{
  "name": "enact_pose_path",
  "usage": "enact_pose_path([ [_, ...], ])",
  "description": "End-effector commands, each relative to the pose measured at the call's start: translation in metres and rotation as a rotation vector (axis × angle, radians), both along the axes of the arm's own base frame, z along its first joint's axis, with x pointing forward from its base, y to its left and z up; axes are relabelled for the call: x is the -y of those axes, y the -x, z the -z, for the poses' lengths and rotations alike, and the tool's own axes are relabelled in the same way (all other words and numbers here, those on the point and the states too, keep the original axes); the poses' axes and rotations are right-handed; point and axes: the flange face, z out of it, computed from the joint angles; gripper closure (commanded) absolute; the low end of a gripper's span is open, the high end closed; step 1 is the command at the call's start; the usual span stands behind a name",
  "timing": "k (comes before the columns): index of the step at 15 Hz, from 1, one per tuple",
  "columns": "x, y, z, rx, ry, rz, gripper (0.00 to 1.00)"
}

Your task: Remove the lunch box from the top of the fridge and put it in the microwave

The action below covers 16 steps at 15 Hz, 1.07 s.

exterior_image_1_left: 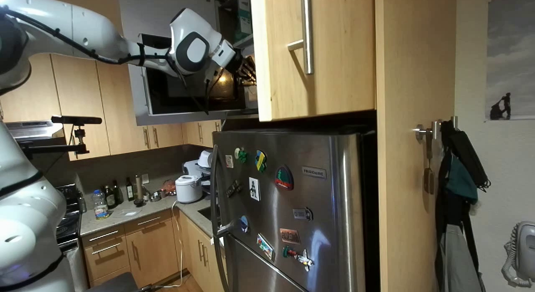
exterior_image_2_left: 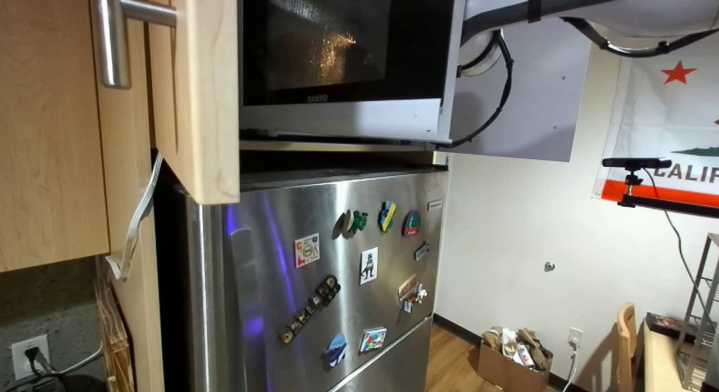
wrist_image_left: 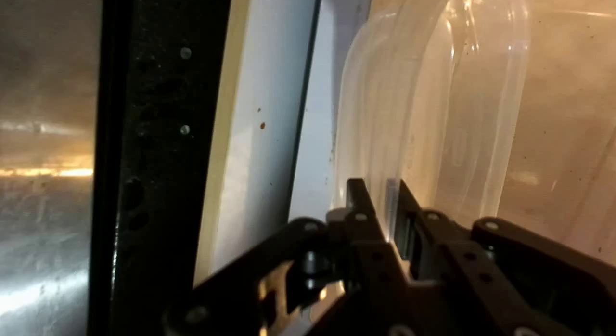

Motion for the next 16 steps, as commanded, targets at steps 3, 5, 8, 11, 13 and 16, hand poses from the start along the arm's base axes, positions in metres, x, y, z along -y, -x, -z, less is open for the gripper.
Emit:
enact_pose_path([
  [3, -0.014, -0.024, -0.026, 0.002, -0.011, 0.052, 0.96],
  [5, -0.017, -0.029, -0.033, 0.003, -0.012, 0.062, 0.96],
  [8, -0.018, -0.034, -0.044, 0.0, -0.016, 0.072, 0.96],
  [11, -0.015, -0.041, -0.051, -0.006, -0.017, 0.084, 0.96],
  [13, -0.014, -0.046, -0.052, -0.017, -0.015, 0.091, 0.96],
  [16, -0.01, -0.056, -0.046, -0.049, -0.024, 0.086, 0.96],
])
